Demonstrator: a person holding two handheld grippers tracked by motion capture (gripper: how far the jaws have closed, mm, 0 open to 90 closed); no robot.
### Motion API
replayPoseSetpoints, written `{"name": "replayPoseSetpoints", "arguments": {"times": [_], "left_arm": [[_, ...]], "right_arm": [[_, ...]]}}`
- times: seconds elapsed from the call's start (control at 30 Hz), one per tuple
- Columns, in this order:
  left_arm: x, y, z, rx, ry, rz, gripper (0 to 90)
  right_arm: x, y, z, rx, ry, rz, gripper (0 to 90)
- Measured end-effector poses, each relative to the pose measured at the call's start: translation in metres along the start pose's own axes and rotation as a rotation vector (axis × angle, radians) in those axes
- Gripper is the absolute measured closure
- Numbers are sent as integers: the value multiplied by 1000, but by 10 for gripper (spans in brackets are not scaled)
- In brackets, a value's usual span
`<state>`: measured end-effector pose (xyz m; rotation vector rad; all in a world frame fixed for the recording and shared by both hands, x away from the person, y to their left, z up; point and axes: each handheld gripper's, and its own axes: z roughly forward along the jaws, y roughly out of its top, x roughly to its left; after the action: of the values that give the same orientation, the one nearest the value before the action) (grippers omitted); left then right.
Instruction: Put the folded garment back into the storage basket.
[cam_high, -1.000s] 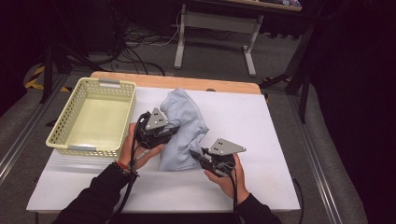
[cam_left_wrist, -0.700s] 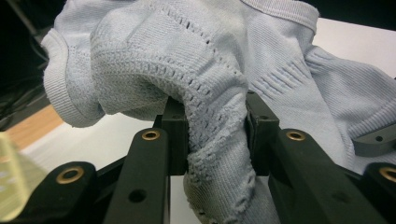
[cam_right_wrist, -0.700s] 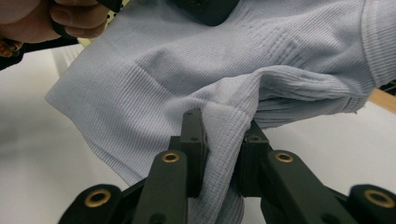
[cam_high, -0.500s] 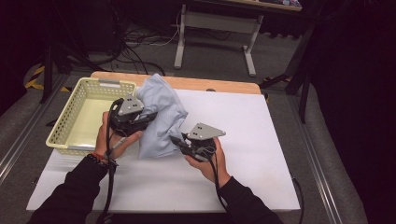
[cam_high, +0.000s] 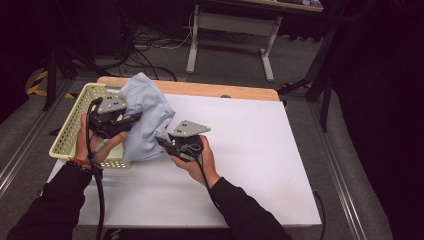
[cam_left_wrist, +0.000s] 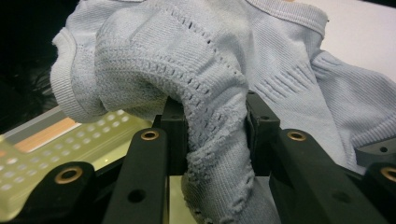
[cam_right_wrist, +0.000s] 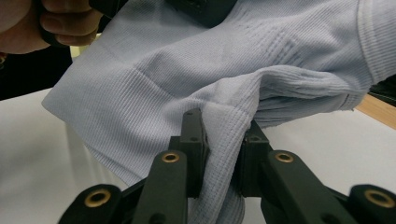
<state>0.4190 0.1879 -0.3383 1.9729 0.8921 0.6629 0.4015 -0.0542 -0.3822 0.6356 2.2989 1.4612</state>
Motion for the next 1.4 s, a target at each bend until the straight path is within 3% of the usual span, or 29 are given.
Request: {"name": "replayPoseSetpoints", "arguments": {"times": [0.33, 0.7, 0.9, 1.03, 1.2, 1.33, 1.4], "left_arm": [[32, -13, -4, 49, 43, -46, 667], [61, -29, -2, 134, 80, -69, 647], [76, -39, -1, 172, 80, -88, 638], [84, -45, 4, 210, 79, -103, 622], [90, -50, 10, 234, 81, -112, 598], [94, -52, 16, 273, 73, -107, 594], [95, -53, 19, 294, 83, -98, 596]], "right_arm": [[9, 10, 42, 14, 19, 39, 763], [20, 14, 80, 33, 60, 123, 754], [30, 14, 99, 50, 75, 120, 724], [33, 15, 105, 59, 77, 111, 705], [37, 14, 110, 74, 89, 86, 607], [39, 15, 104, 70, 98, 89, 495], [41, 14, 94, 69, 100, 62, 476]]}}
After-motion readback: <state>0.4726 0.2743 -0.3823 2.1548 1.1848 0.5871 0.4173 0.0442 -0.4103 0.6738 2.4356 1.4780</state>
